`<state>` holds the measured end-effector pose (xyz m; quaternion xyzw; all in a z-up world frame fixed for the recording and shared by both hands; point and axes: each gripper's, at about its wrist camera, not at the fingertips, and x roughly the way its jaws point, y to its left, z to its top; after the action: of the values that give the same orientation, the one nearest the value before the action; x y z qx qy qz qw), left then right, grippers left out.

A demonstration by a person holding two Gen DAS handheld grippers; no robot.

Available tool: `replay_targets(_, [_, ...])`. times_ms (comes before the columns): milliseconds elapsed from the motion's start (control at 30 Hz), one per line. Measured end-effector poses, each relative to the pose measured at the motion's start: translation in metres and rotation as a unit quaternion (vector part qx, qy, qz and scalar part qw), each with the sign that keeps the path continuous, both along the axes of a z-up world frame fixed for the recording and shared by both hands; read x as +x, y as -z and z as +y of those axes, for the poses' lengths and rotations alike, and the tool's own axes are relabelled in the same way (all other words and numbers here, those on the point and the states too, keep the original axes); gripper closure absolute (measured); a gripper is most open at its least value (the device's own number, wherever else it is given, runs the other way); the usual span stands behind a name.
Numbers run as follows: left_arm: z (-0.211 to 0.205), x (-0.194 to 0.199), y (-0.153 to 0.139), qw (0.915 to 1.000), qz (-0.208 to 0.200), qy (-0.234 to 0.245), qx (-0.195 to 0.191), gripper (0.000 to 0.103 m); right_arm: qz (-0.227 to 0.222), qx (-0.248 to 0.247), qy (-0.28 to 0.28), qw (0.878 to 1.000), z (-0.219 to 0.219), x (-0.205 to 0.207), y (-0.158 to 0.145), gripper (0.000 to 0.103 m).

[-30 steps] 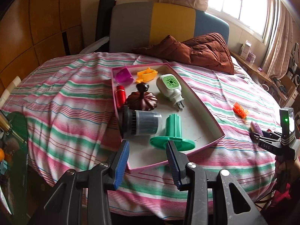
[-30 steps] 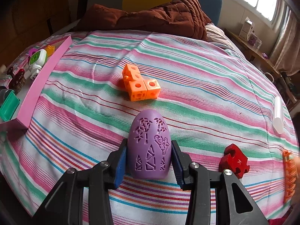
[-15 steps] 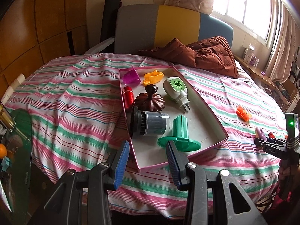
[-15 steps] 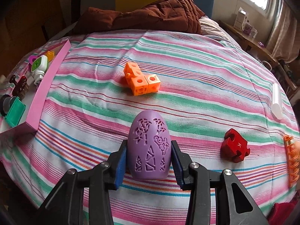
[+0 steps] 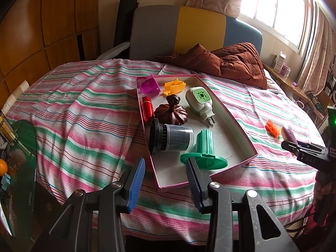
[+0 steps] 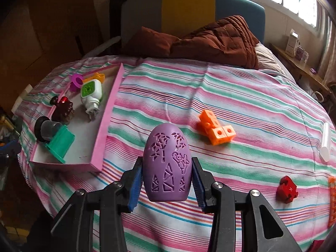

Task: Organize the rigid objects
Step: 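Carry the purple egg into the tray and open the right gripper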

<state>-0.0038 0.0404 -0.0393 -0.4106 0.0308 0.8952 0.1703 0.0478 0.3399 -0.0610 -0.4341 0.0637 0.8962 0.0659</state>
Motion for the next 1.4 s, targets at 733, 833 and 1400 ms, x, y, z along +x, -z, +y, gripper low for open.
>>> replay_targets(733, [-0.021, -0.010, 0.008, 0.9995, -0.015, -0.024, 0.013, 0.062, -0.030, -0.007, -0.178, 0.984, -0.134, -0.145, 0.004, 0.060])
replay_targets(833, [-0.024, -0.013, 0.010, 0.9993, -0.019, -0.027, 0.015, 0.062, -0.050, 0.004, -0.180, 0.982, -0.143, -0.162, 0.019, 0.059])
replay_targets(1400, [-0.025, -0.010, 0.008, 0.9992, -0.016, -0.034, 0.016, 0.062, -0.026, -0.016, -0.157, 0.987, -0.134, -0.148, 0.006, 0.053])
